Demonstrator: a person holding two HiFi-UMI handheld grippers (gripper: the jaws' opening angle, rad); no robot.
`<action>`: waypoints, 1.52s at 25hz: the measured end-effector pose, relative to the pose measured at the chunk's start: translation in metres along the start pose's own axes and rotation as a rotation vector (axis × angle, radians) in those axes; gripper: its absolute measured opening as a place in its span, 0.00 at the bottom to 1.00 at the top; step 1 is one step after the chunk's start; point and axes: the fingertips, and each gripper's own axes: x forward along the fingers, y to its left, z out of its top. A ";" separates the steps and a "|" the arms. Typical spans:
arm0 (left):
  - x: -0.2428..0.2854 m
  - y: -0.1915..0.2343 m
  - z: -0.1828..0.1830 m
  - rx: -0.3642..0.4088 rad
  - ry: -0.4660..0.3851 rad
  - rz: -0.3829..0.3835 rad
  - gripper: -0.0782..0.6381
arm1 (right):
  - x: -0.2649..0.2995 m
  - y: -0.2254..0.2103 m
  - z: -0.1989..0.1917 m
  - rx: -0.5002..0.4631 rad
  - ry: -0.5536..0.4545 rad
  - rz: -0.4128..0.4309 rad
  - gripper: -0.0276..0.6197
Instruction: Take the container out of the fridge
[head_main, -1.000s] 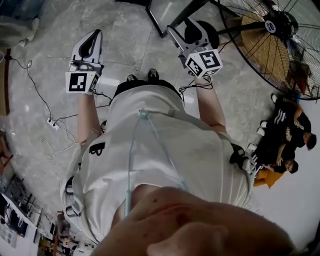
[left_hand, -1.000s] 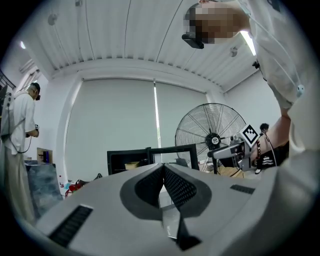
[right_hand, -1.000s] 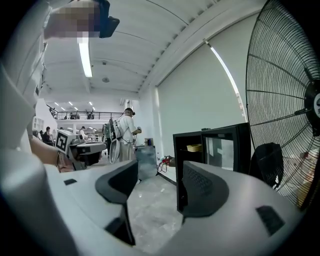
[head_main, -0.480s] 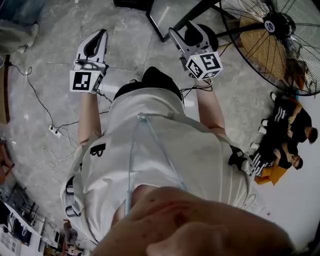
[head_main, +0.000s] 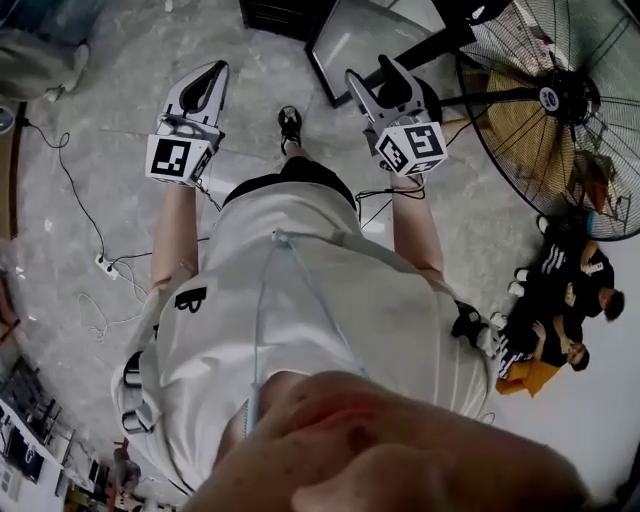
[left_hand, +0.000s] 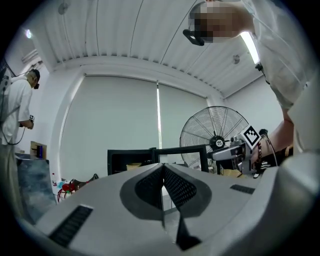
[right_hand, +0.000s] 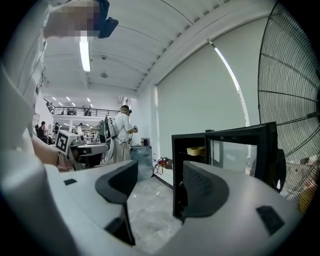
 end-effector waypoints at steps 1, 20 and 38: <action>0.006 0.005 -0.001 0.000 0.000 0.001 0.12 | 0.007 -0.006 0.001 0.003 0.001 -0.003 0.46; 0.130 0.093 -0.010 -0.001 0.018 0.054 0.12 | 0.136 -0.094 0.012 0.012 0.083 0.077 0.46; 0.217 0.155 -0.023 -0.082 0.018 0.106 0.12 | 0.228 -0.134 0.023 0.042 0.082 0.134 0.46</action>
